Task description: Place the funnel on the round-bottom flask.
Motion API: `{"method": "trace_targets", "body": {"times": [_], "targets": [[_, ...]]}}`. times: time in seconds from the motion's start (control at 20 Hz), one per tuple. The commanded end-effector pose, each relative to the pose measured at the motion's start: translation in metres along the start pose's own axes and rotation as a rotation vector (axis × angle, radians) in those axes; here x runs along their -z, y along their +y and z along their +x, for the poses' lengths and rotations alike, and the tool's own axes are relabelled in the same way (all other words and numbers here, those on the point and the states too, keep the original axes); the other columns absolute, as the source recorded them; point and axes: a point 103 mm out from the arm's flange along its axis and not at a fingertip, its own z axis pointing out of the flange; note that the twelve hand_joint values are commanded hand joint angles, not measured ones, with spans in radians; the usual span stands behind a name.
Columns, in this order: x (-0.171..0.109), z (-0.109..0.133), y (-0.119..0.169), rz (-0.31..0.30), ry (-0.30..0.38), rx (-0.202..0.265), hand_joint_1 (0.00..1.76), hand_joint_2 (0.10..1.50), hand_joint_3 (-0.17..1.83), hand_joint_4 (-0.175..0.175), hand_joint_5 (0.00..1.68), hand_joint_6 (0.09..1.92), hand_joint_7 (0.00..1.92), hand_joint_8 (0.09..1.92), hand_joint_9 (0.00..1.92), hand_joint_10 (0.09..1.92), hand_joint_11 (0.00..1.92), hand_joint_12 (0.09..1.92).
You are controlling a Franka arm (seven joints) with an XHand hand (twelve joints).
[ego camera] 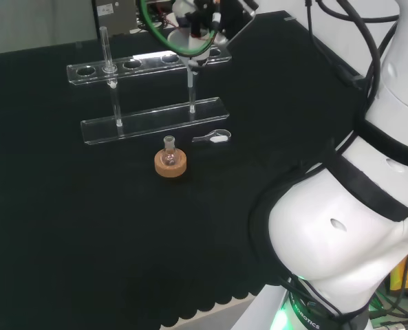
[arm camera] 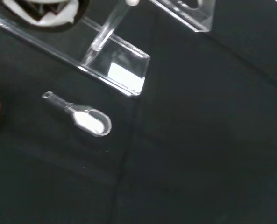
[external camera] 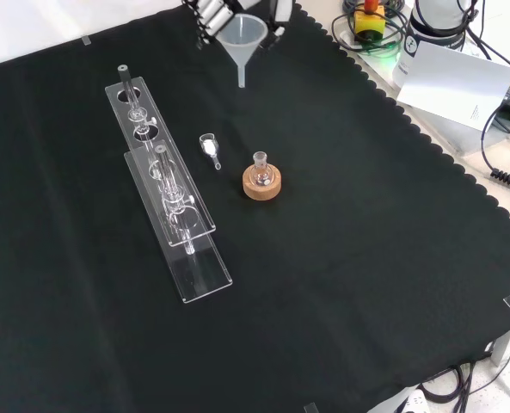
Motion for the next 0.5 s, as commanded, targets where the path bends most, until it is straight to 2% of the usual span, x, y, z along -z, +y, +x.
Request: {"method": "trace_targets", "body": {"times": [0.05, 0.5], "targets": [[-0.004, 0.022, -0.003, 0.000, -0.007, 0.020, 0.84, 0.64, 0.69, -0.021, 0.43, 0.61, 0.56, 0.83, 0.64, 0.61, 0.36, 1.32], [-0.021, 0.043, 0.007, 0.010, -0.019, 0.052, 0.85, 0.64, 0.69, -0.020, 0.43, 0.62, 0.56, 0.83, 0.63, 0.61, 0.36, 1.32]]}}
